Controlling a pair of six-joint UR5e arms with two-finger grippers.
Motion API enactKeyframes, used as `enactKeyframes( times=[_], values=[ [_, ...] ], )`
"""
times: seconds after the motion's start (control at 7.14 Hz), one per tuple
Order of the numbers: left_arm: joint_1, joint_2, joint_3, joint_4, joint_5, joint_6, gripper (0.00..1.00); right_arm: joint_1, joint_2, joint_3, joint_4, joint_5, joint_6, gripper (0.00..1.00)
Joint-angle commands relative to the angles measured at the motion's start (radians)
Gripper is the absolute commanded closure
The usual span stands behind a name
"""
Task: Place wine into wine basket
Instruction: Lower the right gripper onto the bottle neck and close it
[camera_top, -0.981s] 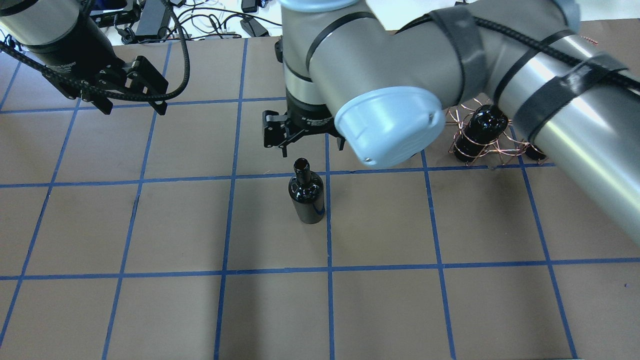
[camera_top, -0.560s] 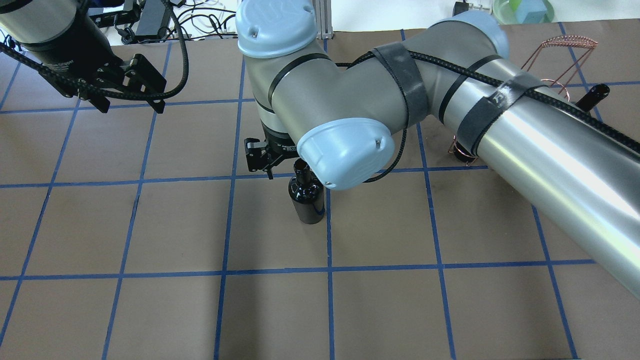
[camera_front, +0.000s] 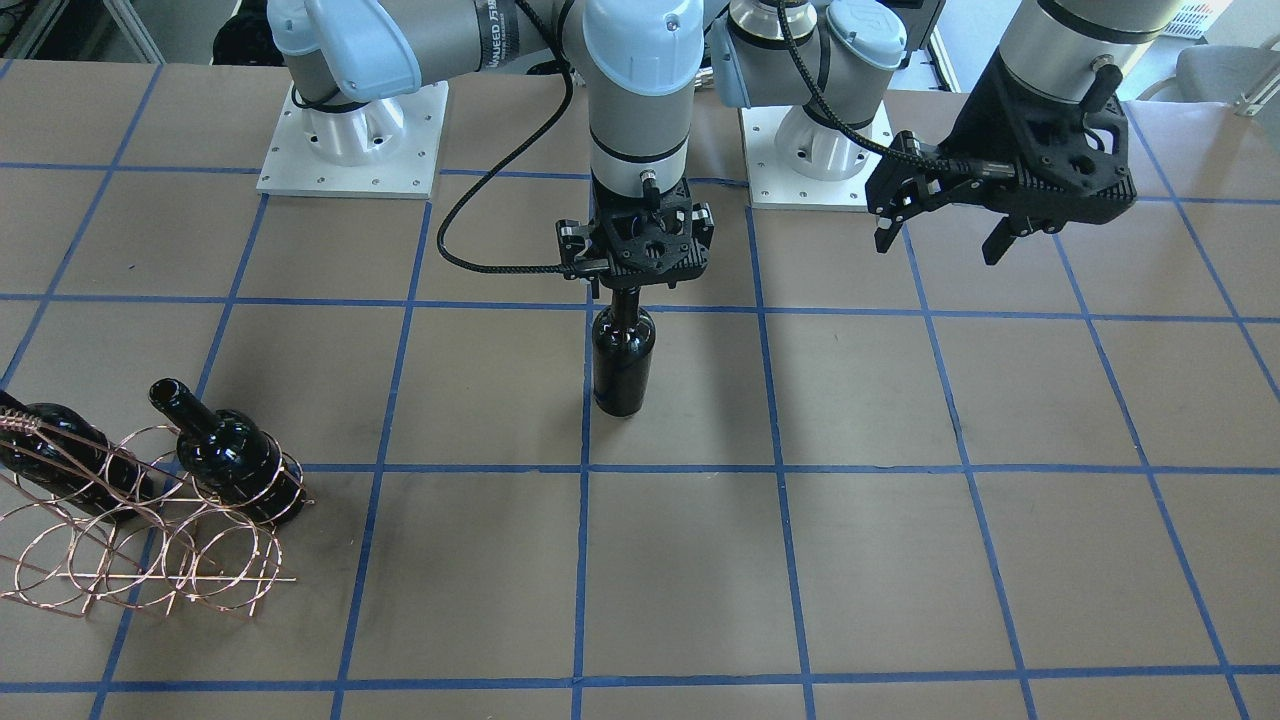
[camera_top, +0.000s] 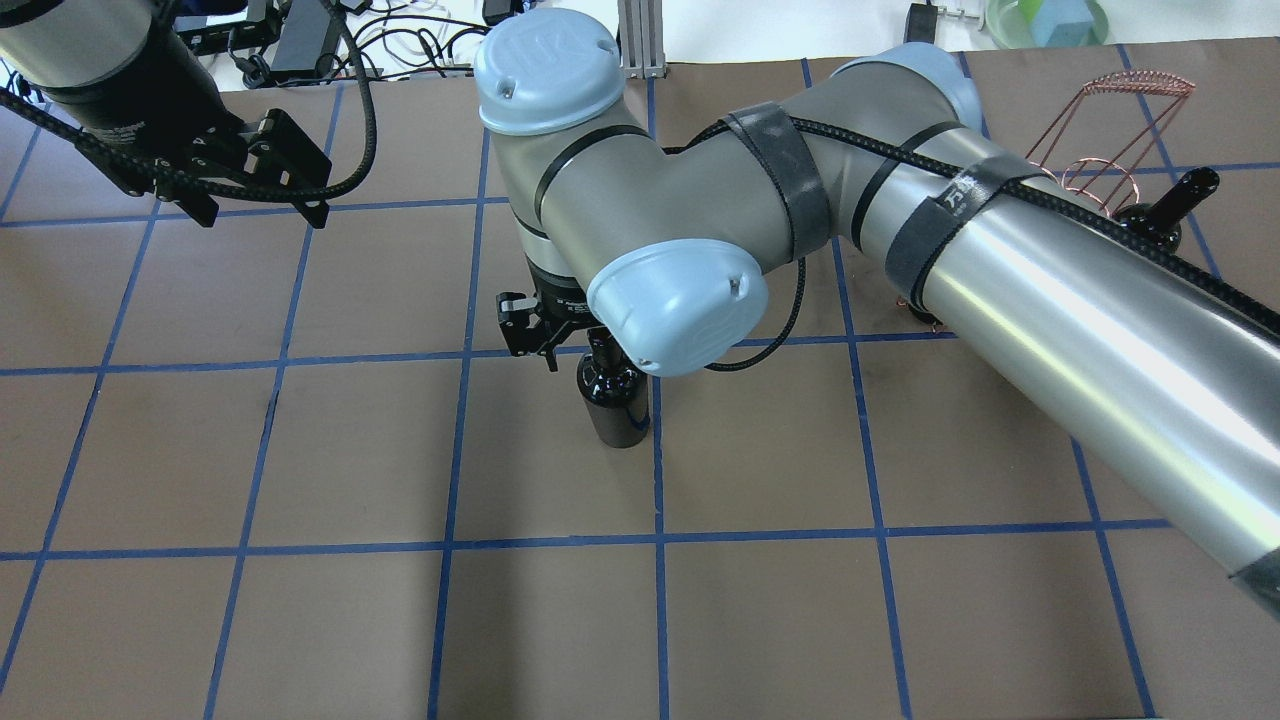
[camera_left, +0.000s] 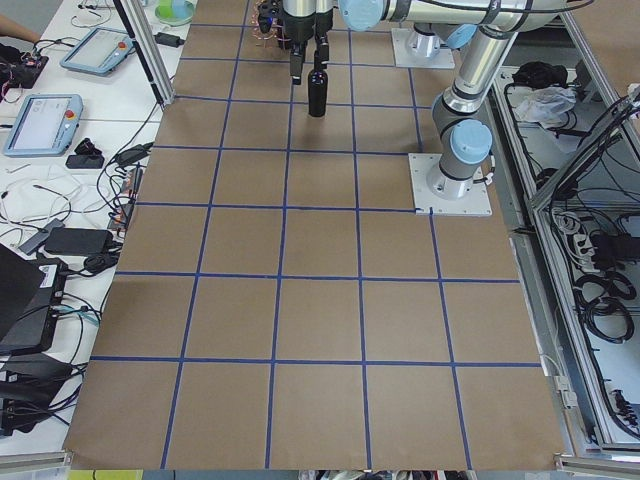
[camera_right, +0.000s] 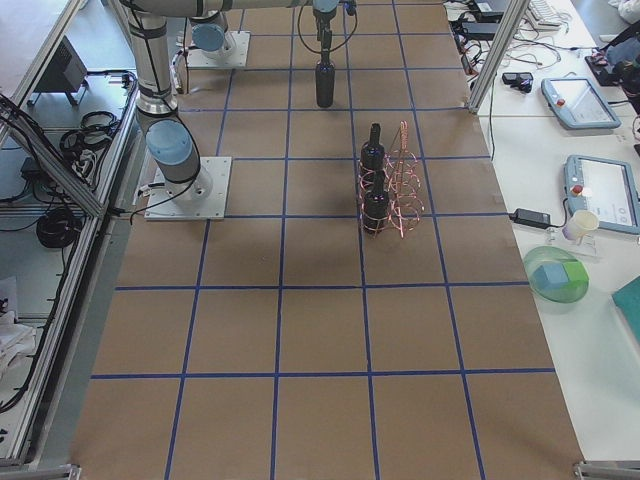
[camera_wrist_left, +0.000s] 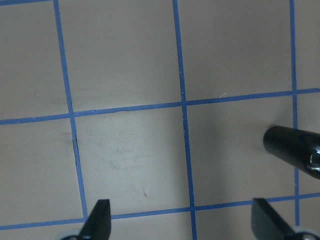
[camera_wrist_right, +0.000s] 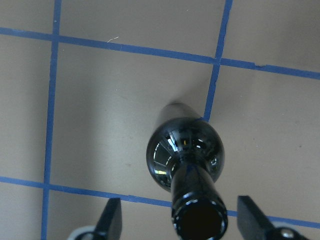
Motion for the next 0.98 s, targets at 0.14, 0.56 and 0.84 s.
enactKeyframes(
  times=[0.14,0.56,0.84],
  values=[
    [0.000,0.002,-0.004,0.001,0.000,0.001,0.00,0.000,0.001,0.021,0.000,0.000,0.004,0.30],
    [0.000,0.005,-0.005,0.001,0.000,0.001,0.00,-0.002,-0.001,0.021,-0.007,0.001,0.001,0.60],
    [-0.002,0.006,-0.004,0.001,0.000,0.001,0.00,-0.002,0.001,0.021,-0.007,0.001,0.000,0.97]
  ],
)
